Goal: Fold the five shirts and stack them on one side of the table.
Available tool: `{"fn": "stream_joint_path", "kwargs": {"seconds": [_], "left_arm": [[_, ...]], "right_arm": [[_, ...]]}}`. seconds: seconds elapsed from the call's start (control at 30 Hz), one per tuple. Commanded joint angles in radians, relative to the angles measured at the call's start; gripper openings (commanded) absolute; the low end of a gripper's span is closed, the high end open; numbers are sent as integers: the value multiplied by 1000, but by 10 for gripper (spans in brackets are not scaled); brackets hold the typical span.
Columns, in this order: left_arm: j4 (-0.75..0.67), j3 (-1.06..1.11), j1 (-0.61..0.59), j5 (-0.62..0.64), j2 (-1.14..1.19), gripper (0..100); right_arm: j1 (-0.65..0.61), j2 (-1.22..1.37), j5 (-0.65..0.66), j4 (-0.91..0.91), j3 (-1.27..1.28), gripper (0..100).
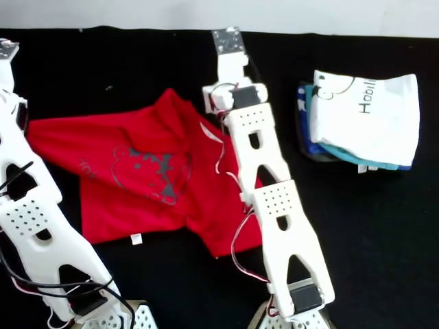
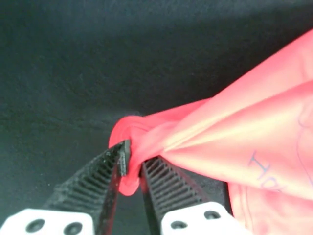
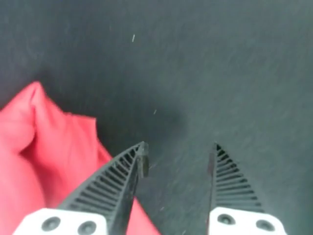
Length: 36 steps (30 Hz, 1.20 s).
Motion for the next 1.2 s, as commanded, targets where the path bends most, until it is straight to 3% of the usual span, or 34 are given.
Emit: {"fn": "stream_joint_path", "kwargs": {"seconds": [0.0,0.3,0.57,0.67,0.77,1.17], "left_arm": [[11,-38,12,-8,-12,8],[11,-38,16,-8,-10,8],[11,-38,15,-8,-10,8],[11,-38,15,-8,-10,8],[11,-38,15,-8,-10,8],[11,-38,16,-8,-10,8]], "right_arm": [[-18,-110,-41,54,-116,195],[-234,-182,-38,309,-116,195],[-297,-101,-37,329,-114,194],[-294,-79,-37,329,-122,147],[-268,-73,-37,297,-122,0],[-96,-199,-37,271,-114,9]]}}
